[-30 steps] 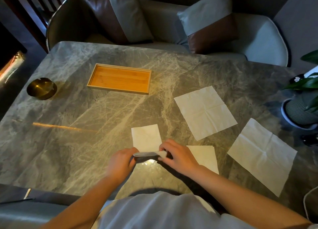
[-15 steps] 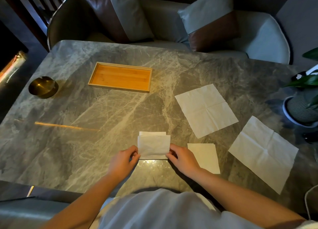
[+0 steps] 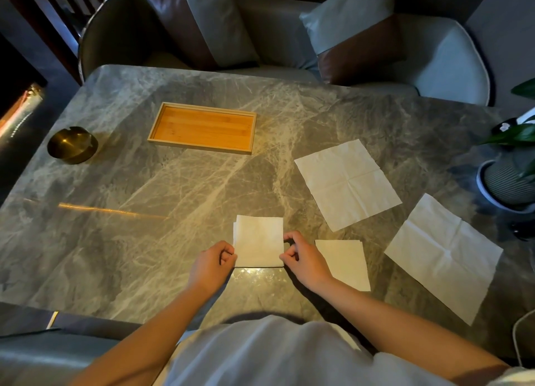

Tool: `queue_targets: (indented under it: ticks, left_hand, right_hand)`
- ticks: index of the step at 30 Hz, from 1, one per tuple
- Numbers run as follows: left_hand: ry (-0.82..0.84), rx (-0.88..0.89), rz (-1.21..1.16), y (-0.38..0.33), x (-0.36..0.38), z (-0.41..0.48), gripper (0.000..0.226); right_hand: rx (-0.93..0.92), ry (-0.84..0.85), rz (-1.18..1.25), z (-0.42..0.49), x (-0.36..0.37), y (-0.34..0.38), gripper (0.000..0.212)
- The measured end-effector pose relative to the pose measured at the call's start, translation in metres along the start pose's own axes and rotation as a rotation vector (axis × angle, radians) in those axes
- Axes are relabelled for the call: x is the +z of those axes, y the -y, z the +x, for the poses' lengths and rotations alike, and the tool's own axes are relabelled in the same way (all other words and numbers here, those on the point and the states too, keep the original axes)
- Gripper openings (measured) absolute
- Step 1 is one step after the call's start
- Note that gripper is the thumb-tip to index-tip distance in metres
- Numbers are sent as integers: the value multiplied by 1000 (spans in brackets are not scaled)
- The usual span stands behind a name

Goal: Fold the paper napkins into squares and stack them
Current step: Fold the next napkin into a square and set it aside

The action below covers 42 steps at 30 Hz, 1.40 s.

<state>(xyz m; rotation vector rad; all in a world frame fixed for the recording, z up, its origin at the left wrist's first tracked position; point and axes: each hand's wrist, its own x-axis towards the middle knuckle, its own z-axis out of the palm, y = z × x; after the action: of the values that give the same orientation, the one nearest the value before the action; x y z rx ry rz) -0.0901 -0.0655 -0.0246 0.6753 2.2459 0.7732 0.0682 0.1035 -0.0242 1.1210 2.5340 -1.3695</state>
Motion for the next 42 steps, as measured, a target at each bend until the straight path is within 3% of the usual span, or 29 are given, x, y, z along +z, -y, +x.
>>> queue_targets:
  ticks: [20,24,26,28,33,42]
  left_hand:
    - [57,21,102,2,2,-8,18]
    - [-67,269,217,0,0,-15,7]
    - [-90,435,381,-5,3,-11,29]
    - [-12,495,536,-13,9,-5,48]
    - [155,354,790,-9,25,9,60]
    - [109,282,794,17,10,1,62]
  right_hand:
    - [29,-18,4,0,0,-4,30]
    - [-149,-114,-211,-2,-2,1,30]
    - [-273,-110,-394,0,-1,7,37]
    - [-346,-43,-544,4,5,16,49]
    - [-245,170,-672,11,20,21,65]
    - [-227,193,-641,12,3,13,73]
